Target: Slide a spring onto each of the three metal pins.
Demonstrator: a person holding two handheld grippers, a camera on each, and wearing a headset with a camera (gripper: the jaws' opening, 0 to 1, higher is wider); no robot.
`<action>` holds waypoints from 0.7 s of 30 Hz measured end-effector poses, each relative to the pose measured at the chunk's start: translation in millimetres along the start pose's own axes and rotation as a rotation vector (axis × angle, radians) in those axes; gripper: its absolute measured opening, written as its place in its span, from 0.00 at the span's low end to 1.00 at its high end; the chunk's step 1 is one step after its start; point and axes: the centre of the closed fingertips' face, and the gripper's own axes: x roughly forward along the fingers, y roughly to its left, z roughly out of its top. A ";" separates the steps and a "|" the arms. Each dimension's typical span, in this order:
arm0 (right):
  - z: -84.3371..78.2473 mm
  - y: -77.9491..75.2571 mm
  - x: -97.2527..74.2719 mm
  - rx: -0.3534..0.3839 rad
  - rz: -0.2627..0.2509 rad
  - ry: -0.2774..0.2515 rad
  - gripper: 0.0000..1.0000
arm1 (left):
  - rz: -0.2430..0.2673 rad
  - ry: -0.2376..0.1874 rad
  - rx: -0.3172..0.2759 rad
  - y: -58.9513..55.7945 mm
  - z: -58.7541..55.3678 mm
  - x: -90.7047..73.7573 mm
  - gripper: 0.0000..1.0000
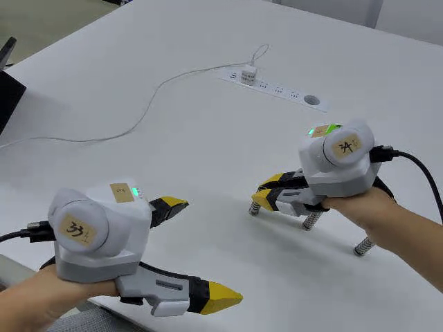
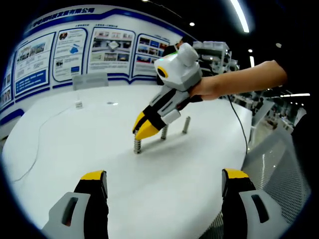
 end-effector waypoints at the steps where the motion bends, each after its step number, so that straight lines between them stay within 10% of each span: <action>1: -1.4 0.0 1.2 -0.002 0.000 0.005 0.12 | -0.001 0.000 0.000 0.0 -0.2 0.1 0.97; 21: -4.7 -1.6 2.1 0.005 0.003 0.017 0.16 | -0.010 0.006 -0.008 -1.9 -1.9 1.1 0.97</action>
